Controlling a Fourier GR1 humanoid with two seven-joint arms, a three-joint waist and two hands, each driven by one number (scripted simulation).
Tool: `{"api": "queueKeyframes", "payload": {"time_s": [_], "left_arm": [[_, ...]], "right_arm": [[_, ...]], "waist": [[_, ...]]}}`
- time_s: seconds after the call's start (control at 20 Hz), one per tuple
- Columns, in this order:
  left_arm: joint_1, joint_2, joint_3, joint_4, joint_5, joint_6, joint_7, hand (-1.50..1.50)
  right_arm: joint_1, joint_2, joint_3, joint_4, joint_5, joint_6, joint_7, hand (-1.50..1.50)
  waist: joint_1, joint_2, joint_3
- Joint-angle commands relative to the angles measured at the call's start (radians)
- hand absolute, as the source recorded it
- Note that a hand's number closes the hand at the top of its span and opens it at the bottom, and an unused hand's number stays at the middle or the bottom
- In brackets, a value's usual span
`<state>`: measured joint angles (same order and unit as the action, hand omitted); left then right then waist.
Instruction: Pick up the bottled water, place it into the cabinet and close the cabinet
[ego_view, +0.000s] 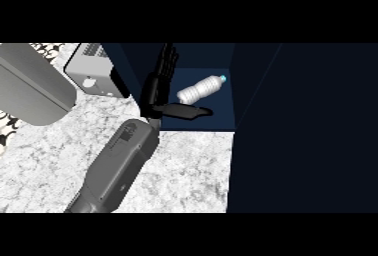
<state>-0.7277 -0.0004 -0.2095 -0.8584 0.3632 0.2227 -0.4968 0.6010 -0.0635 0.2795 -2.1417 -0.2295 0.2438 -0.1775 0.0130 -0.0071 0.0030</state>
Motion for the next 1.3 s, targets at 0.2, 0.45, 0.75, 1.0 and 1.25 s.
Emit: {"api": "queueKeyframes", "payload": {"time_s": [0.2, 0.45, 0.75, 1.0, 1.25], "left_arm": [[0.350, 0.061, -0.086, -0.488, 0.012, 0.064, 0.142, -1.50], [0.554, 0.136, -0.154, -0.836, 0.012, 0.077, 0.263, -1.50], [0.776, 0.177, -0.267, -1.107, -0.011, 0.083, 0.316, -1.50], [0.926, 0.236, -0.264, -1.269, -0.004, 0.078, 0.293, -1.50], [1.073, 0.285, -0.202, -1.318, 0.018, 0.031, 0.172, -1.50]], "right_arm": [[0.064, -0.008, 0.035, -0.004, 0.025, 0.008, -0.036, -1.50], [0.041, 0.025, 0.113, -0.081, 0.067, -0.051, 0.038, -1.50], [0.024, -0.055, 0.121, -0.092, 0.130, -0.002, 0.031, -1.50], [0.031, -0.140, 0.175, -0.064, 0.163, 0.080, 0.071, 1.50], [0.025, -0.224, 0.232, -0.151, 0.189, 0.158, 0.080, 1.50]], "waist": [[0.026, -0.011, -0.002], [0.020, -0.007, -0.003], [0.000, 0.001, -0.003], [0.005, 0.002, -0.004], [0.005, 0.000, -0.004]]}}
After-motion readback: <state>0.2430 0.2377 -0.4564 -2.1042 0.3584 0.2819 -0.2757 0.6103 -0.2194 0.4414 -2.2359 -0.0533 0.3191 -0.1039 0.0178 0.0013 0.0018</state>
